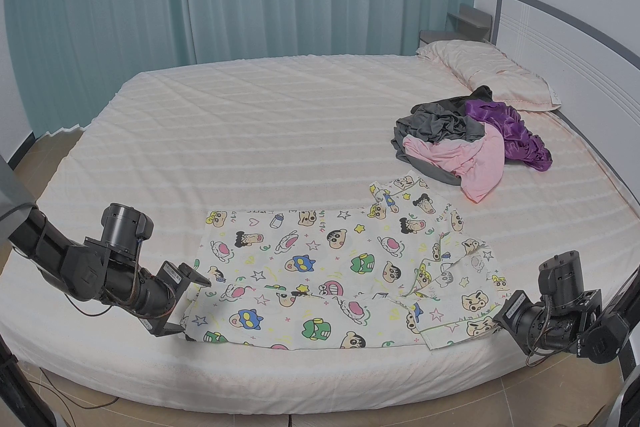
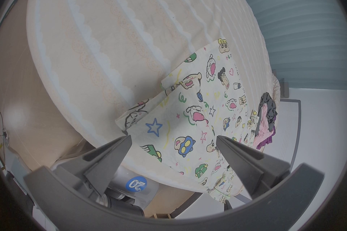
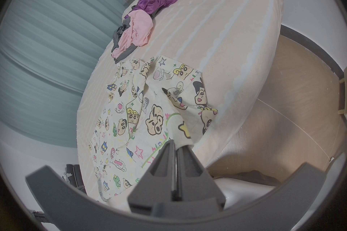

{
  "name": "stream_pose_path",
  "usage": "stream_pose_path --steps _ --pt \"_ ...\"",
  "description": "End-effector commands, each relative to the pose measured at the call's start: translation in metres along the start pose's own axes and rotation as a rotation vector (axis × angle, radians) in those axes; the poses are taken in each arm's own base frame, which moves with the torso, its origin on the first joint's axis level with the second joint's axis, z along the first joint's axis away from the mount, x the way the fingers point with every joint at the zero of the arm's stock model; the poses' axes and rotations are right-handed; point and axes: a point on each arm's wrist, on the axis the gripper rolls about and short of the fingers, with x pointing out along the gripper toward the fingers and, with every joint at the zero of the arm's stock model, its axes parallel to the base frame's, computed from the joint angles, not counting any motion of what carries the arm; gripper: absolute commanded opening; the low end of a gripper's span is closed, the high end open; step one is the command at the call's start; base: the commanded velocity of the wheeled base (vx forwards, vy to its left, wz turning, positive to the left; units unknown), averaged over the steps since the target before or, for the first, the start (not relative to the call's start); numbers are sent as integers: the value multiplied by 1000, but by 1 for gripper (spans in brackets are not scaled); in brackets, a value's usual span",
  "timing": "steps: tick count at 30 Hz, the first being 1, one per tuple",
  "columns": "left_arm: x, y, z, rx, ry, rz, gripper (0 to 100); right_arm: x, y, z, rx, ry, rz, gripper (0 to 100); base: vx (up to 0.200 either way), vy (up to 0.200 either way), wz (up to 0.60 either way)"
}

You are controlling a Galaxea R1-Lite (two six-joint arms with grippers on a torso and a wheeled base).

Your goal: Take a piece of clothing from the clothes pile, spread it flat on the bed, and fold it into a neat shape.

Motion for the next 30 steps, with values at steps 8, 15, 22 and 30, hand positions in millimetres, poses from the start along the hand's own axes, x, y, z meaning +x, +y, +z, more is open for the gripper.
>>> stream_pose_path --steps 8,15,22,30 --pt "0 0 0 0 0 0 100 6 -3 -9 -28 33 -34 100 0 0 0" --pt "0 0 0 0 0 0 100 -5 -6 -19 -97 52 -16 100 0 0 0" --pt "-2 -1 -2 12 2 -10 100 -2 21 -8 -97 7 78 100 0 0 0" --pt "-2 -2 -4 30 4 -9 100 39 38 -3 -103 37 70 100 0 0 0"
